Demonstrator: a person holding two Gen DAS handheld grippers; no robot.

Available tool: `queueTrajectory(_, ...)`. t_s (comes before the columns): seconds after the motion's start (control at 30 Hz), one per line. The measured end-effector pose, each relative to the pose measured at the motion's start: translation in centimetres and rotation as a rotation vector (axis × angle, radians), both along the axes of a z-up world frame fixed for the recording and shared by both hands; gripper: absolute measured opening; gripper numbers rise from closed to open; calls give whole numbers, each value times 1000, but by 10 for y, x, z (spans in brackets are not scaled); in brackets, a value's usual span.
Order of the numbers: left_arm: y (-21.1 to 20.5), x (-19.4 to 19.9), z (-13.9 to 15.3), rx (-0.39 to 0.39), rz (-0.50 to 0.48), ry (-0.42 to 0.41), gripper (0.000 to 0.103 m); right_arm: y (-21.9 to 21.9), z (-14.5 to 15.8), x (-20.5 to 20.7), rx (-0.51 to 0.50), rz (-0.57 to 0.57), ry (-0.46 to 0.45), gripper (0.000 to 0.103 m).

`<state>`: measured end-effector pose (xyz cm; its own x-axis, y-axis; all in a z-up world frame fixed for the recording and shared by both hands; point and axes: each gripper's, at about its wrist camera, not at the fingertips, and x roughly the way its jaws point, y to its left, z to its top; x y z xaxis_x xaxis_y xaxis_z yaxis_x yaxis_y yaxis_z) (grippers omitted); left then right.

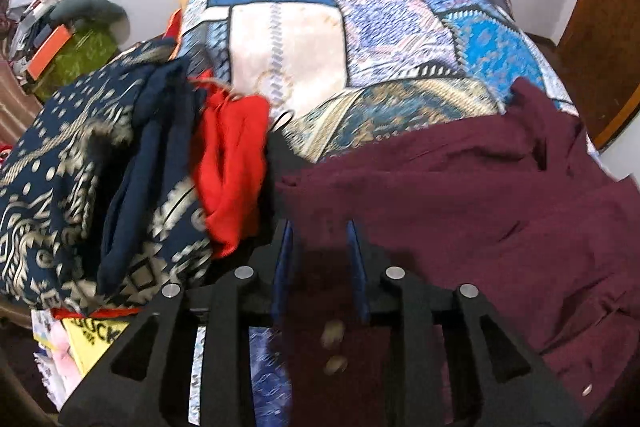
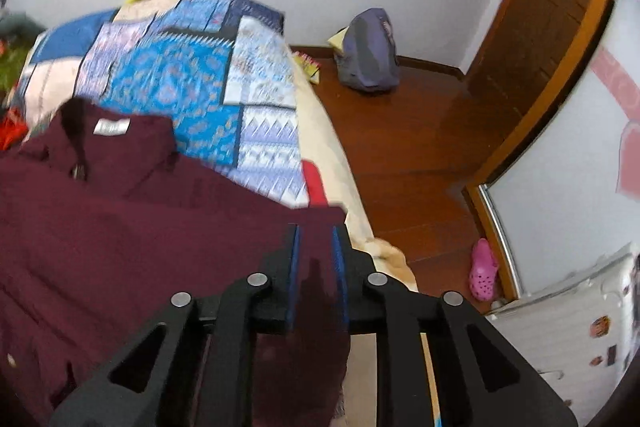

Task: Fold large clothes

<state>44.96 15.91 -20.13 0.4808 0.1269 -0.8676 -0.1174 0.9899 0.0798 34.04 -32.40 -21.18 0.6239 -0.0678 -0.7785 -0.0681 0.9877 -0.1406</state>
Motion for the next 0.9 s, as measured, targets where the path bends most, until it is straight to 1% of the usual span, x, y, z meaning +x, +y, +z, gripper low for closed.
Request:
queueTrajectory(0.03,3,-5,0,-10,2,0,41,3,1,-5,-5,17,13,16)
queueTrajectory(0.1,13,-18,3,-53,10,-9,51,7,1,-12,5,43,31,16)
queueTrajectory(0.17,19,-35,8,-85,11,-11,52,11,1,-21,39,68,55,18)
queueTrajectory(0.2,22,-43,9,-97,11,-7,54,13,1,-26,62,80,69,20)
queueTrajectory(0.23,24,-49,9,-107,13,0,59,16,1,-32,82,91,78,22)
queueTrajectory(0.27,27,-57,8,-124,16,9,61,20,0,-36,95,100,84,27)
queueTrajectory(0.3,29,-64,7,-143,17,15,65,23,0,-43,111,111,87,34)
queueTrajectory(0.37,35,-82,0,-198,27,38,66,31,-3,-51,135,129,92,40)
queueTrajectory(0.4,36,-86,-3,-217,35,48,66,34,-4,-55,142,137,96,40)
queueTrajectory(0.53,41,-105,-32,-367,63,115,66,49,-18,-74,162,176,134,40)
queueTrajectory(0.6,41,-109,-43,-416,83,117,66,53,-28,-78,160,183,157,40)
queueTrajectory(0.67,41,-109,-46,-440,103,96,66,55,-41,-82,161,180,191,40)
queueTrajectory(0.7,40,-108,-46,-448,107,90,60,55,-48,-83,165,173,213,40)
queueTrajectory(0.73,38,-106,-47,-463,104,85,47,55,-58,-83,165,161,247,40)
queueTrajectory(0.77,36,-104,-46,-449,108,89,44,55,-64,-83,163,153,267,40)
queueTrajectory(0.8,32,-103,-44,-392,116,83,29,55,-69,-85,162,149,277,40)
queueTrajectory(0.83,29,-101,-41,-343,115,78,8,55,-73,-86,157,150,274,41)
queueTrajectory(0.87,25,-101,-37,-275,112,66,6,56,-75,-87,151,153,268,41)
queueTrajectory(0.9,21,-102,-29,-196,114,33,0,57,-75,-88,145,156,260,41)
